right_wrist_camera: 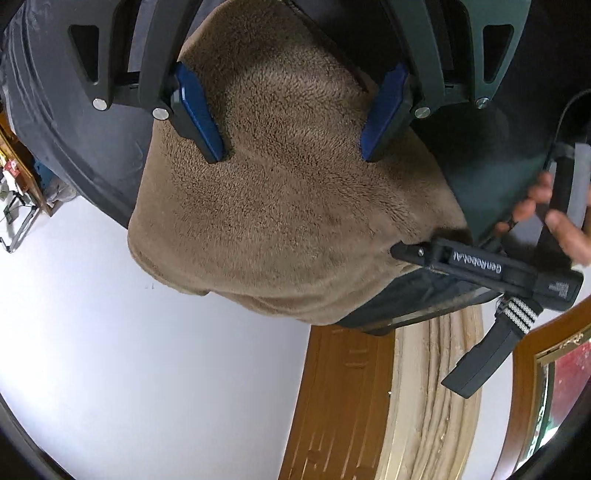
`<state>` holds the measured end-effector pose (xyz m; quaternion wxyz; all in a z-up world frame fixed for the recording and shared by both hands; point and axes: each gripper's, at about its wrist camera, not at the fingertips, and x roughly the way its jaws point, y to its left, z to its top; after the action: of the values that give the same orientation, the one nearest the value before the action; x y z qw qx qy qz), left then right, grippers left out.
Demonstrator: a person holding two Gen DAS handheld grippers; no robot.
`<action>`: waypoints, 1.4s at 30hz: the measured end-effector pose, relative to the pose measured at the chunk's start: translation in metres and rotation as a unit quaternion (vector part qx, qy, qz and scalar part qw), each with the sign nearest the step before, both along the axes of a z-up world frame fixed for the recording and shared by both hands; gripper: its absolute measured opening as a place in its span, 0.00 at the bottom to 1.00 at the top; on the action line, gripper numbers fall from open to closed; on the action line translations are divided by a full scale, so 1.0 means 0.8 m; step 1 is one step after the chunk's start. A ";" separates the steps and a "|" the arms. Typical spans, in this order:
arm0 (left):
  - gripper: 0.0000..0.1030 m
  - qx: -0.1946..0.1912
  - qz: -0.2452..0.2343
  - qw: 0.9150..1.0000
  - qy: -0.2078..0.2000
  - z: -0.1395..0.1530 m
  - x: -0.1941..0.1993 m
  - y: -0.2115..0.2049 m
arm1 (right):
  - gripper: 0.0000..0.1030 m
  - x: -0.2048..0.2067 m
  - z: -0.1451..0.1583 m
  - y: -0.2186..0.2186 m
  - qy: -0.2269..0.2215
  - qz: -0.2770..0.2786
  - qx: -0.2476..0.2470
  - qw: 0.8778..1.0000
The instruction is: Fold clothes
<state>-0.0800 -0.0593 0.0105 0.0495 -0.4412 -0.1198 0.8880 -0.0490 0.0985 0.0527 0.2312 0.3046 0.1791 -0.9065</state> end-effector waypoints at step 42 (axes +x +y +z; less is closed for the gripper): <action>1.00 -0.042 -0.038 0.998 0.014 0.003 0.019 0.032 | 0.76 -0.013 -0.026 0.056 -0.082 -0.125 -0.041 0.988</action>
<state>-0.0646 -0.0337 0.0130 0.0660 -0.4350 -0.0649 0.8957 -0.0595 0.1433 0.0317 0.1421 0.3880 0.0826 -0.9069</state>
